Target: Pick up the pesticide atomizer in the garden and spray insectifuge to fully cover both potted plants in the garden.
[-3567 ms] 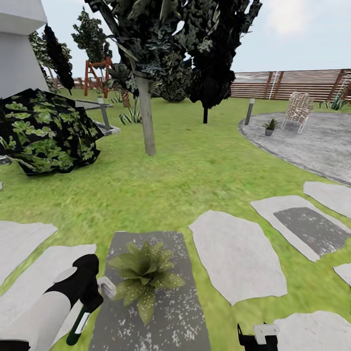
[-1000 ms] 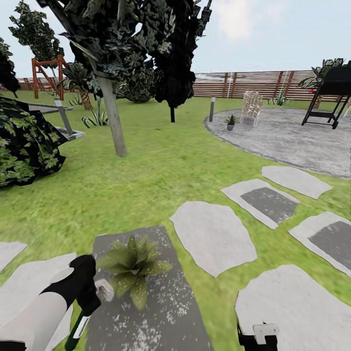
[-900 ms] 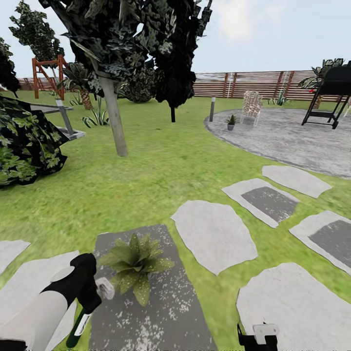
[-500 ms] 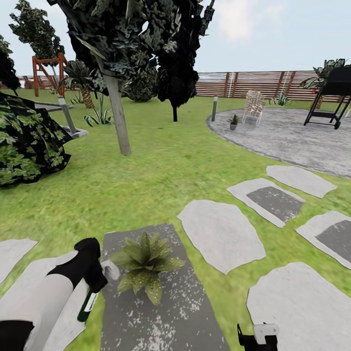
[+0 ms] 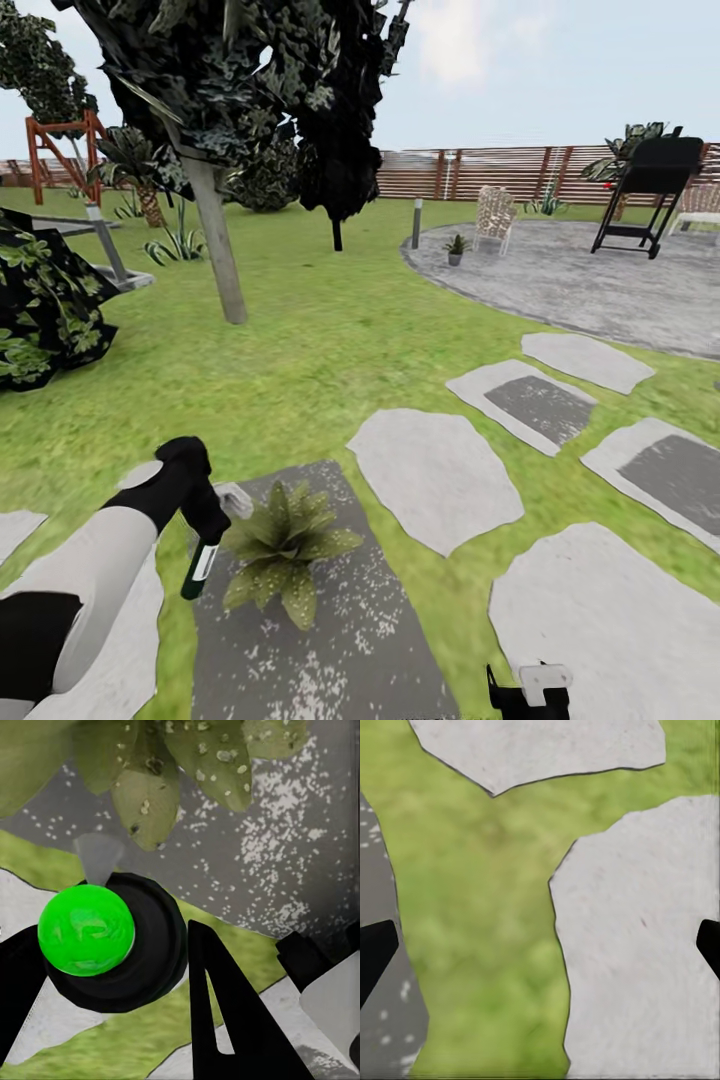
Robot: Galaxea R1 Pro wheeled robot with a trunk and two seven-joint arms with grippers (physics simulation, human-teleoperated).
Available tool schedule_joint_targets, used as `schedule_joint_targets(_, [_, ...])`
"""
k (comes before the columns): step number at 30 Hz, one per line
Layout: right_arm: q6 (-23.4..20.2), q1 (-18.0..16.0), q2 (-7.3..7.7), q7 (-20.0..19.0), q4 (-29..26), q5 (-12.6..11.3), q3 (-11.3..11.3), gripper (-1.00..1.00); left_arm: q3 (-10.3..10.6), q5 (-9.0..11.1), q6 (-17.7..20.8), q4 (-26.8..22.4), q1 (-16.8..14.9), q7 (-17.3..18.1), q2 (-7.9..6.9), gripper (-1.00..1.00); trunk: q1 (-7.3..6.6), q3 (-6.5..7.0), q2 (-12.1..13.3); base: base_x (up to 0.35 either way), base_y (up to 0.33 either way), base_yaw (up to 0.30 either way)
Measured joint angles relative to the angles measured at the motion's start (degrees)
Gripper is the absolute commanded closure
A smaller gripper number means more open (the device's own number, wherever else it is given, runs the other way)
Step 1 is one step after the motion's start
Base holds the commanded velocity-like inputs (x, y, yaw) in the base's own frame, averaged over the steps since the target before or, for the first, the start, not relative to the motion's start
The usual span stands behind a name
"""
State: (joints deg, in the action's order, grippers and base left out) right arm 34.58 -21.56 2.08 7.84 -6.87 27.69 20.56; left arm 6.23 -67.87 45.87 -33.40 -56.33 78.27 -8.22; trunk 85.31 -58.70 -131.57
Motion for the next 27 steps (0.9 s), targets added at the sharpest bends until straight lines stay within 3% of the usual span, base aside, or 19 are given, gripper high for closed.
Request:
schedule_joint_targets(1, [0.01, 0.00, -0.02, 0.00, 0.00, 0.00, 0.00, -1.00, 0.39, 0.00, -0.01, 0.01, 0.14, 0.00, 0.01, 1.00, 0.00, 0.00, 0.00, 0.000, 0.000, -0.299])
schedule_joint_targets(4, [-0.01, 0.00, -0.03, 0.00, 0.00, 0.00, 0.00, -1.00, 4.25, 0.15, 0.14, 0.03, 0.55, 0.07, 0.03, 1.00, 0.00, 0.00, 0.00, 0.023, 0.024, -0.300])
schedule_joint_targets(6, [-0.02, 0.00, -0.04, -0.01, 0.01, 0.00, 0.01, -1.00, 5.39, 0.34, 0.31, 0.03, 0.60, 0.11, 0.03, 1.00, -0.01, 0.00, 0.00, 0.154, 0.151, -0.217])
schedule_joint_targets(18, [-0.02, -0.01, -0.05, -0.14, 0.02, 0.00, 0.00, -1.00, 5.88, 0.79, 0.24, 0.15, 1.04, 0.12, 0.51, 1.00, 0.00, 0.00, 0.00, 0.197, 0.068, -0.020])
schedule_joint_targets(27, [-0.01, 0.00, -0.05, -0.09, 0.00, -0.09, 0.07, -1.00, 5.99, 0.37, 0.23, 0.23, 3.67, 0.09, 0.90, 1.00, 0.00, 0.00, 0.00, 0.002, 0.000, -0.272])
